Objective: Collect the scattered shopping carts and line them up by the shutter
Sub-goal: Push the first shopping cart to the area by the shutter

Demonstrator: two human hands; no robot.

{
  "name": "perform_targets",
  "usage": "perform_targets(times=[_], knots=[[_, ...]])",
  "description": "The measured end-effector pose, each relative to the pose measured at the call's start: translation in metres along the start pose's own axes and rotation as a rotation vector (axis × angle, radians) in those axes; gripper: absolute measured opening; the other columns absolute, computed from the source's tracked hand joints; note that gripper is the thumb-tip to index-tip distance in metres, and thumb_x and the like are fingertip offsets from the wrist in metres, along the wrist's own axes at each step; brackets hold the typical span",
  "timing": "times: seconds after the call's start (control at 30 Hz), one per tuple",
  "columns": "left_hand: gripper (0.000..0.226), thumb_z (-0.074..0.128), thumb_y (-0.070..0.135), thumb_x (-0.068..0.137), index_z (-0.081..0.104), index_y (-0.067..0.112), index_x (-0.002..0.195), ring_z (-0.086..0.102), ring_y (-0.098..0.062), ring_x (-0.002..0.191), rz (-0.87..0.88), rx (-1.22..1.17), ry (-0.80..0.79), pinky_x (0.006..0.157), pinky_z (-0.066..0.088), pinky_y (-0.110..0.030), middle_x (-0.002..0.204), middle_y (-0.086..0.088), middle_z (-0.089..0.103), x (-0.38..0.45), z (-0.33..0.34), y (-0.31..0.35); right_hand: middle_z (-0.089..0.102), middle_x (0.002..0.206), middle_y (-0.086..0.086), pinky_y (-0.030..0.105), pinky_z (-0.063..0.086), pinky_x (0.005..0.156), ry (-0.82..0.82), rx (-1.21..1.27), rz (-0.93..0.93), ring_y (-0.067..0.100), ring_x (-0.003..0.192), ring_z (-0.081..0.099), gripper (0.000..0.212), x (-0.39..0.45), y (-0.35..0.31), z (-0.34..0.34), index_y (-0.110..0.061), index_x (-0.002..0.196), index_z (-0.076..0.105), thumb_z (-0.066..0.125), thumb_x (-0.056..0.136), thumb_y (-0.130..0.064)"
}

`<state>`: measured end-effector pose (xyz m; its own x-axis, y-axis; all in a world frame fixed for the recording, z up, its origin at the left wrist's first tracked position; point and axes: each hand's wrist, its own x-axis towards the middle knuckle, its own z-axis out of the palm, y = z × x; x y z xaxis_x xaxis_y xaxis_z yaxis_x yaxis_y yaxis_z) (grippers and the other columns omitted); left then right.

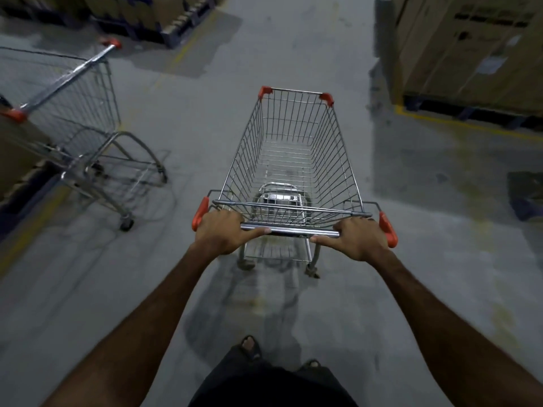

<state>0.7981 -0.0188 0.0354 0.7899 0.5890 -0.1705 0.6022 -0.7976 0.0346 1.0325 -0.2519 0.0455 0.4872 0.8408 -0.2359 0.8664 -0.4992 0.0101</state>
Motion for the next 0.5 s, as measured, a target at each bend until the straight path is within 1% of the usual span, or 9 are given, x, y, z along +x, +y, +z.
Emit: perform_targets(times=[0.1,0.2,0.3,0.37,0.43,0.5], knots=[[0.094,0.018,0.104,0.079,0.067,0.024,0.069,0.063,-0.017,0.071,-0.082,-0.026,0.007,0.111,0.039,-0.046,0.062,0.005,0.059,-0.017,0.0,-0.029,0.062,0.066,-0.009,0.034,0.045,0.065,0.022,-0.022,-0.076,0.012,0.065,0.06,0.1,0.024,-0.027,-0.006,-0.024,0.076,0.072,0.018,0.072,-0.108],[0.096,0.018,0.105,0.078,0.068,0.024,0.068,0.067,-0.018,0.075,-0.178,-0.046,0.031,0.114,0.035,-0.048,0.063,0.005,0.06,-0.036,0.002,-0.057,0.061,0.064,-0.01,0.032,0.042,0.063,0.027,-0.027,-0.167,0.007,0.062,0.058,0.095,0.049,-0.056,-0.013,-0.023,0.073,0.069,0.023,0.074,-0.106],[0.092,0.023,0.103,0.081,0.069,0.024,0.071,0.07,-0.021,0.083,-0.27,-0.053,0.021,0.114,0.037,-0.048,0.067,0.004,0.06,-0.055,0.0,-0.079,0.06,0.061,-0.01,0.033,0.049,0.064,0.034,-0.028,-0.253,0.007,0.059,0.057,0.095,0.074,-0.083,-0.018,-0.022,0.069,0.066,0.024,0.072,-0.108],[0.09,0.025,0.101,0.082,0.067,0.023,0.07,0.07,-0.022,0.084,-0.332,-0.068,0.026,0.114,0.037,-0.048,0.069,0.003,0.061,-0.067,-0.002,-0.09,0.059,0.059,-0.009,0.033,0.052,0.066,0.03,-0.025,-0.319,0.007,0.058,0.057,0.097,0.091,-0.102,-0.022,-0.022,0.067,0.064,0.022,0.07,-0.109],[0.09,0.025,0.101,0.082,0.067,0.023,0.071,0.069,-0.022,0.081,-0.389,-0.067,0.022,0.11,0.041,-0.047,0.068,0.003,0.061,-0.078,0.0,-0.102,0.058,0.057,-0.009,0.033,0.052,0.066,0.028,-0.031,-0.389,0.007,0.056,0.057,0.097,0.106,-0.12,-0.027,-0.022,0.065,0.062,0.021,0.068,-0.11],[0.091,0.024,0.102,0.081,0.067,0.023,0.07,0.069,-0.021,0.076,-0.442,-0.075,0.031,0.103,0.049,-0.046,0.065,0.003,0.061,-0.09,0.004,-0.114,0.058,0.057,-0.009,0.032,0.051,0.065,0.03,-0.04,-0.454,0.008,0.056,0.056,0.094,0.12,-0.137,-0.031,-0.023,0.063,0.059,0.022,0.069,-0.109]])
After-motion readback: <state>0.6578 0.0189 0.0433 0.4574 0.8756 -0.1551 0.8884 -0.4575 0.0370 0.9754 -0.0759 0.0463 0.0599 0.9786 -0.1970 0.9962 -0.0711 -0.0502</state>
